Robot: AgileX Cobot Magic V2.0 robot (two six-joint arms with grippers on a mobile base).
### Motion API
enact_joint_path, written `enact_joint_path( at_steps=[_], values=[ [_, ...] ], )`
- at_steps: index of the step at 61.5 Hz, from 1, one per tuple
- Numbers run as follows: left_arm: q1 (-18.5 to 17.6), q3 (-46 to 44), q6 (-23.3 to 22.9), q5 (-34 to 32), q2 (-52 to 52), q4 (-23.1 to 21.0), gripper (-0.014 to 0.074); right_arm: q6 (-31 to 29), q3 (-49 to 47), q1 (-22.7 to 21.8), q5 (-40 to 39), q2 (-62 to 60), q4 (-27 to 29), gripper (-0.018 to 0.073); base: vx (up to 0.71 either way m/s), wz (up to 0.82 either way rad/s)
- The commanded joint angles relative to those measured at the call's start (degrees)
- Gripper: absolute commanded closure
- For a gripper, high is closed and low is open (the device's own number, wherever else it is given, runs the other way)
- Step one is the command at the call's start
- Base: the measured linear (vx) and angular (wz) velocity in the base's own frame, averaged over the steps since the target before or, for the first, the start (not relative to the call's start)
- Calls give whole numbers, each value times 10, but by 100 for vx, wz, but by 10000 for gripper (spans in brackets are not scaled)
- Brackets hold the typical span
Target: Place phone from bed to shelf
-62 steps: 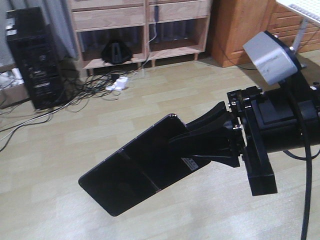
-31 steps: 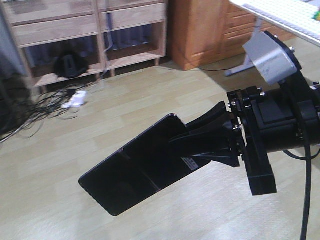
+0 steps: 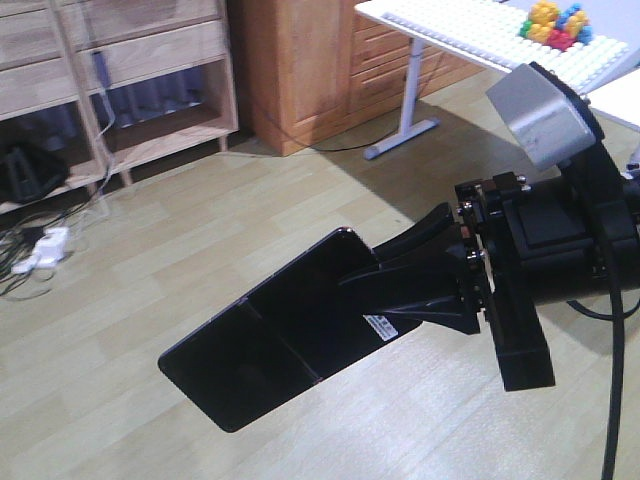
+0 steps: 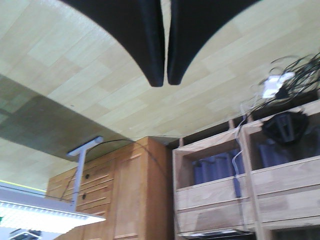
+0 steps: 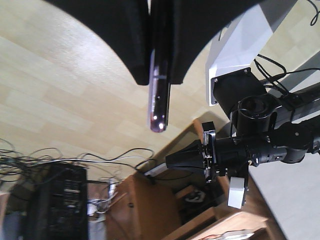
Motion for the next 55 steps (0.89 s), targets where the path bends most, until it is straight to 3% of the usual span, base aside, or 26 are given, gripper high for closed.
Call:
enact_joint_path(
  at_steps=[1,55],
  values=[
    [1,1,-2,-42,-4,-6,596,-4,-15,-1,41,-14,50,561,29,-27],
    [1,1,-2,-42,-4,-6,596,-4,-15,-1,41,-14,50,561,31,-6]
  ],
)
